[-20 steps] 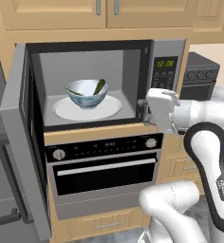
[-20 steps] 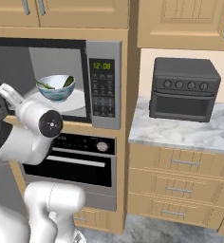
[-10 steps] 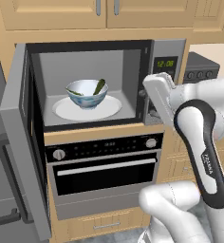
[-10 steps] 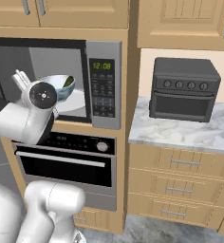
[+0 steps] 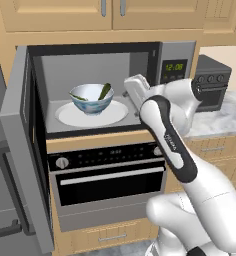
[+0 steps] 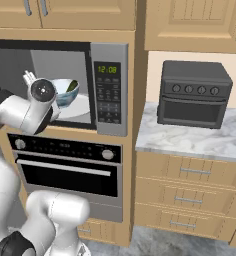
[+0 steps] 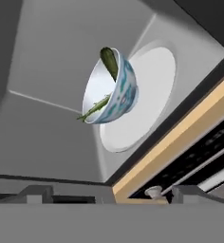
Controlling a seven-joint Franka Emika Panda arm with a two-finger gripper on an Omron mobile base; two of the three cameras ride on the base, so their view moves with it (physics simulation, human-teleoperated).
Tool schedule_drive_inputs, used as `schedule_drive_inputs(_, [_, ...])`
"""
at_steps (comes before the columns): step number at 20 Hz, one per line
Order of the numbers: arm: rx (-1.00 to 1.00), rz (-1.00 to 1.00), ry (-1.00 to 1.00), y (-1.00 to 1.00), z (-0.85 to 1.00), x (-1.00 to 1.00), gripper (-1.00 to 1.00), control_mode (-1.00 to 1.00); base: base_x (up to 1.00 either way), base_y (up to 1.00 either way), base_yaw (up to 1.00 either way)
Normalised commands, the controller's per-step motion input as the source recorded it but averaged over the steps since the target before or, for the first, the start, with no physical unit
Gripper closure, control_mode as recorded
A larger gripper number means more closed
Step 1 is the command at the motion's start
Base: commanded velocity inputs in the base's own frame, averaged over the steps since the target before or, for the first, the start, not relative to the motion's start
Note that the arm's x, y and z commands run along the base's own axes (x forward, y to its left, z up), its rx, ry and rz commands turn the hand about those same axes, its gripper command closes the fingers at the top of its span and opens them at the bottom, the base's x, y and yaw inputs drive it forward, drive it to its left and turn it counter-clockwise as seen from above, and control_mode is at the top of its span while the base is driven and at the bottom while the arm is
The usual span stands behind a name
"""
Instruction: The microwave is finished heating the fish and squash. Take the bowl containing the food and place it on the dining counter.
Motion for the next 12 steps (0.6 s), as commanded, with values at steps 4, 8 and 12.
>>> schedule_drive_inputs(4, [0.00, -0.06, 0.07, 0.22, -0.27, 0.99, -1.00, -1.00, 0.00, 0.00, 0.00])
schedule_drive_inputs(8, [0.00, -0.07, 0.12, 0.23, -0.08, 0.90, -1.00, -1.00, 0.00, 0.00, 0.00])
schedule_drive_inputs(12, [0.00, -0.05, 0.18, 0.19, -0.26, 0.83, -1.00, -1.00, 0.00, 0.00, 0.00])
